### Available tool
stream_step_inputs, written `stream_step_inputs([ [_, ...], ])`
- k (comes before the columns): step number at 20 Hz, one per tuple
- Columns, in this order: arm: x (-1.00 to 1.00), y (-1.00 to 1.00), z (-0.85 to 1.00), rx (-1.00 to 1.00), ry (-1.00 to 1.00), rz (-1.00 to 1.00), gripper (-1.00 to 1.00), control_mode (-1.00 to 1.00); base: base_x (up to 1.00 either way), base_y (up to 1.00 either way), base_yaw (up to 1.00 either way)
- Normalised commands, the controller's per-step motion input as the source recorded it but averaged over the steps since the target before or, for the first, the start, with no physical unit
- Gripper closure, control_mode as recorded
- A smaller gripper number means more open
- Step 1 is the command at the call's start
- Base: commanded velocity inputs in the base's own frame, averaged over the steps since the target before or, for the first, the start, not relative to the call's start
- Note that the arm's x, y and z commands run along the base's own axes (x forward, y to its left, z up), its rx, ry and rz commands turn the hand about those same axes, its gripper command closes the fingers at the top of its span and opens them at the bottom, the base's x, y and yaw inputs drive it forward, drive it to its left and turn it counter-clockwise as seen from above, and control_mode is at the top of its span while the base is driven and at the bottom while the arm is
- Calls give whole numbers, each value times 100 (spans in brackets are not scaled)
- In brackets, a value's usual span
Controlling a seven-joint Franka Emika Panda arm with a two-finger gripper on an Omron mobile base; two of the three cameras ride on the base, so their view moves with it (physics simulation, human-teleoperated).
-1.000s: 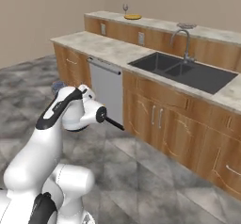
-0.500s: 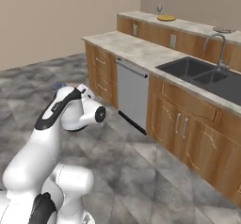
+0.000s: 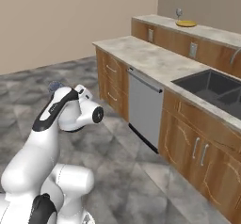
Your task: Retrieve the wine glasses from the counter and place one next to each plate.
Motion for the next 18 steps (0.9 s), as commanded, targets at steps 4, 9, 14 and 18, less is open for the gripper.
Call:
stream_step_inputs([
  [4,0,0,0,0,0,0,100,100,100,90,4],
  [9,0,0,0,0,0,0,100,100,100,99,0],
  [14,0,0,0,0,0,0,100,100,100,81,0],
  [18,0,0,0,0,0,0,100,100,100,75,0],
])
